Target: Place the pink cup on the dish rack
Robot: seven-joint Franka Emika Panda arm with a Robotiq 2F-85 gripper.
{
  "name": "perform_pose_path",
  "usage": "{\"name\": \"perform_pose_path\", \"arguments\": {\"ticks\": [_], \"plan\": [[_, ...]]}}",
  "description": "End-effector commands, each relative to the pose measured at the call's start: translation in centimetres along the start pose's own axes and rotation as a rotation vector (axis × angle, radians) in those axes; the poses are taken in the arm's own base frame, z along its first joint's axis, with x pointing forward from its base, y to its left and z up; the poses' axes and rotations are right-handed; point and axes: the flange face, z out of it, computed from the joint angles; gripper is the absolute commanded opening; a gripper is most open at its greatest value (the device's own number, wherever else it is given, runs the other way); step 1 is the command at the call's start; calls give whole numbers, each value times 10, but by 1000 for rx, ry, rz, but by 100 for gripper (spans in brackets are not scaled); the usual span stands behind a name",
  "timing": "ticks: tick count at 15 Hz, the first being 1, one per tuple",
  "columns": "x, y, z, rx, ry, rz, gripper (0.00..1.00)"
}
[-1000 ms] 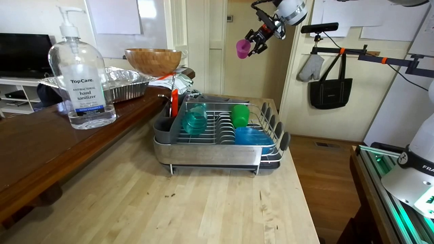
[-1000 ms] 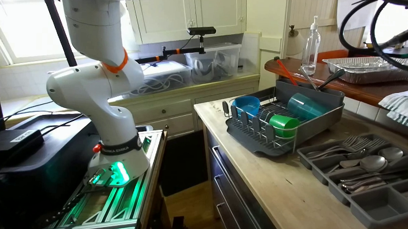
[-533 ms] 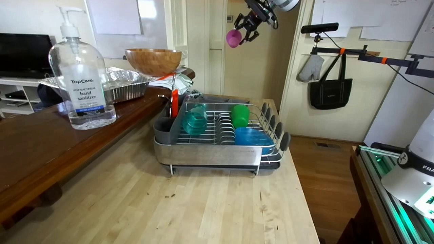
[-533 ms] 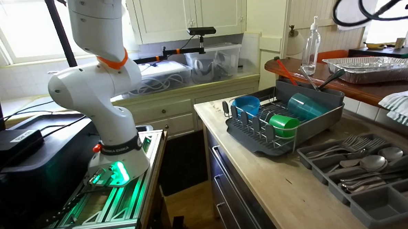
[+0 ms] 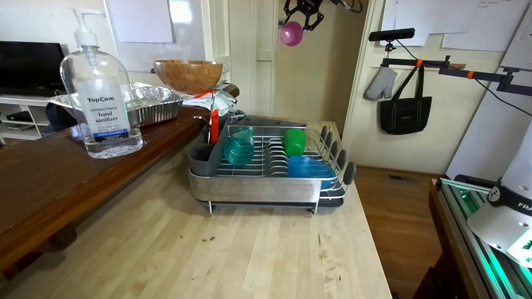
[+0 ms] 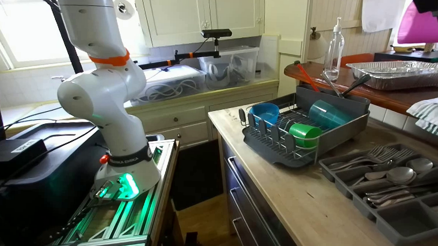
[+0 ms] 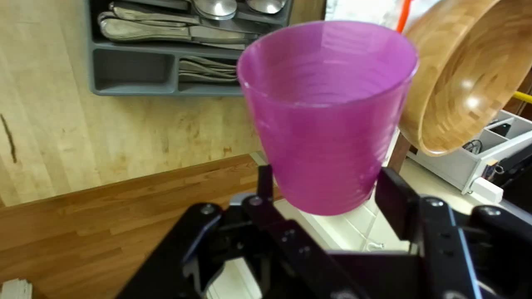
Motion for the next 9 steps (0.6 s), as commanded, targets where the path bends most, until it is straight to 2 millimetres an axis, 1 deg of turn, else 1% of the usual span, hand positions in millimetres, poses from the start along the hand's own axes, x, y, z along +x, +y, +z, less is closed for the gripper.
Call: {"name": "perform_pose_path", "arguments": {"ticks": [1, 3, 6, 7, 9], "plan": [[-9, 3, -7, -11, 3, -26, 63], [-20, 8, -16, -15, 0, -50, 63], [-21, 14, -18, -20, 0, -56, 63], [-21, 15, -17, -22, 0, -56, 38], [-51, -6, -31, -46, 134, -142, 38]]}}
